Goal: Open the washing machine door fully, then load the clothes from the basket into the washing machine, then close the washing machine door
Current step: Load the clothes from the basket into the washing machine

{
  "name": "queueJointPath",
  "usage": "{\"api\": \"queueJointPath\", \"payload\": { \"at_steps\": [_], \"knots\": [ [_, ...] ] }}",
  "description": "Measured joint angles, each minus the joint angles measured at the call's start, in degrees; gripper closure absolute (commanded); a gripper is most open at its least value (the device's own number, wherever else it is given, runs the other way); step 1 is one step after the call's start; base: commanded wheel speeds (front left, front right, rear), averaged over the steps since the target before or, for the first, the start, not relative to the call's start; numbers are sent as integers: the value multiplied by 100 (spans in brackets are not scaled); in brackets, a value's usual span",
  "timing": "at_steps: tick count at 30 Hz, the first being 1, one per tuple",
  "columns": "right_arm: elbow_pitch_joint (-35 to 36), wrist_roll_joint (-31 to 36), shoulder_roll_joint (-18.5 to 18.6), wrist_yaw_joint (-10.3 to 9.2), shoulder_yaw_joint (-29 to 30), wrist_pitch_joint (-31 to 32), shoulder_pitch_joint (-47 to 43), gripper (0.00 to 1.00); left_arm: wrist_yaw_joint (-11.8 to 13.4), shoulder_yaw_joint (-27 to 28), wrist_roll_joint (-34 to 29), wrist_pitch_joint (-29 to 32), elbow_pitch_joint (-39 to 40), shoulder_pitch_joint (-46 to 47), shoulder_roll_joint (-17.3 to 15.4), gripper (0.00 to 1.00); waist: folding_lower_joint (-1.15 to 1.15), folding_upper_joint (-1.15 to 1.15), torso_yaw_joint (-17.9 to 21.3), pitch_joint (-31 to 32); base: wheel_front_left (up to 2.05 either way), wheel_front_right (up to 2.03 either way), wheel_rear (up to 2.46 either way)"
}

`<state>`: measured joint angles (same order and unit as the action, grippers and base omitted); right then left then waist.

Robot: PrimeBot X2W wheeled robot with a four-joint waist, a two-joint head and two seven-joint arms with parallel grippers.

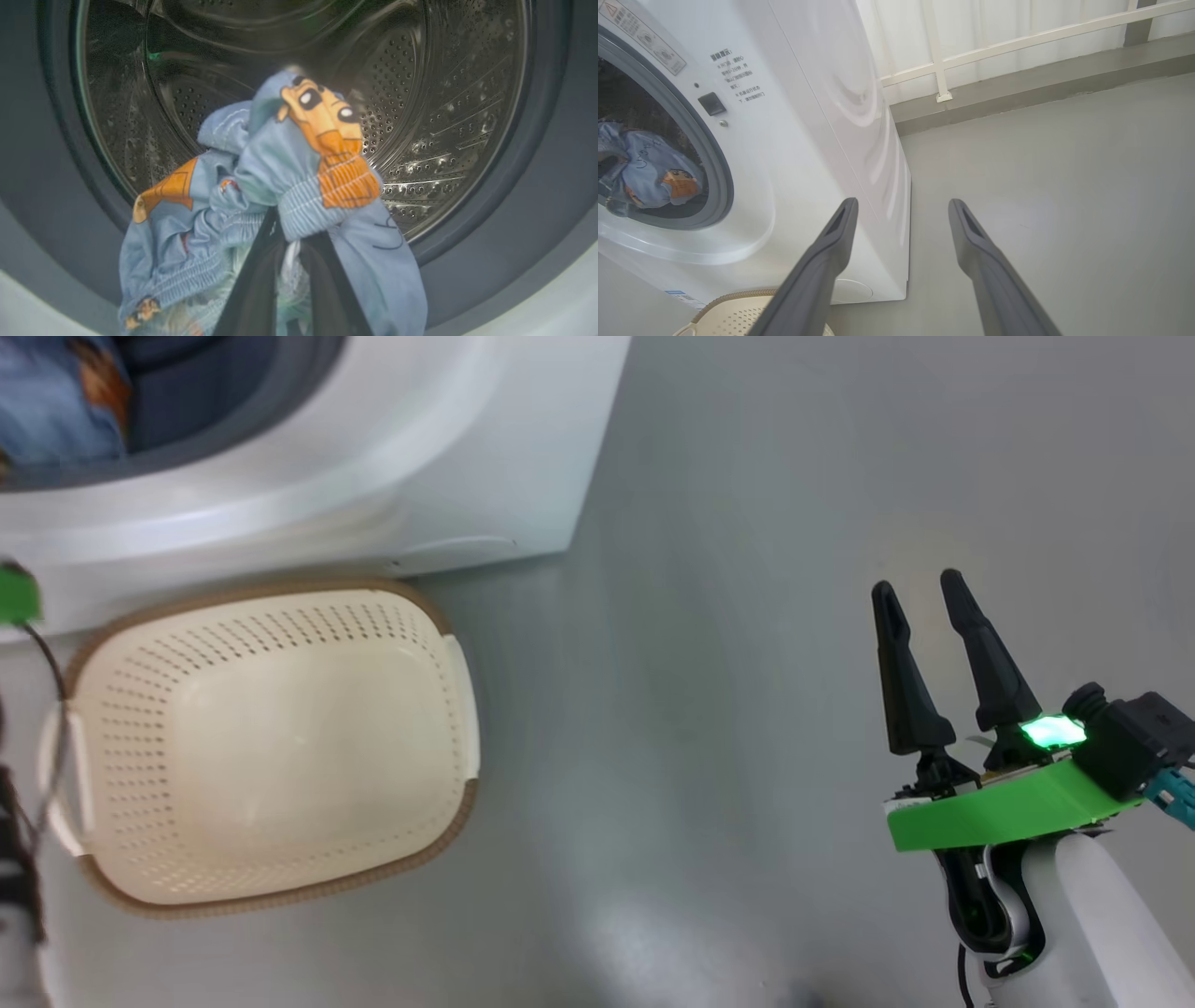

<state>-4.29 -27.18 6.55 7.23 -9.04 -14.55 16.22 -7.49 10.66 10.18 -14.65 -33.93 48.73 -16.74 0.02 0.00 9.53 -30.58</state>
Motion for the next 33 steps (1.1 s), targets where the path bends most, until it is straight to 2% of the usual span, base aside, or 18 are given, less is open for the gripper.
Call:
{"api": "queueJointPath", "payload": {
  "at_steps": [6,11,18,22,23,24,25,33],
  "knots": [
    [3,-1,-104,0,-59,0,144,0,147,7,-120,0,-976,1216,-364,100,-1,0,234,-363,0,0,0],
    [15,-2,-162,0,-135,0,240,0,218,-57,-349,-1,-1233,1921,-576,100,-1,0,442,-620,0,0,0],
    [29,-4,-250,0,-218,0,267,0,361,-138,-635,-5,-1169,2212,-792,100,-1,0,755,-856,0,0,0],
    [31,-4,-281,0,-286,0,268,0,403,-120,-631,-5,-1577,2207,-856,100,-1,0,904,-903,0,0,0],
    [32,-4,-290,0,-289,0,268,0,403,-122,-630,-5,-1693,2208,-858,86,-1,0,932,-904,0,0,0],
    [31,-4,-291,0,-289,0,268,0,403,-147,-638,-5,-1767,2208,-859,59,-1,0,949,-903,0,0,0],
    [29,-4,-291,0,-285,0,268,0,411,-157,-676,-5,-1814,2208,-857,0,-1,0,956,-896,0,0,0],
    [22,-4,-296,0,-271,0,268,0,452,-143,-666,-5,-1963,2212,-838,0,-2,0,911,-754,0,0,0]
  ]
}}
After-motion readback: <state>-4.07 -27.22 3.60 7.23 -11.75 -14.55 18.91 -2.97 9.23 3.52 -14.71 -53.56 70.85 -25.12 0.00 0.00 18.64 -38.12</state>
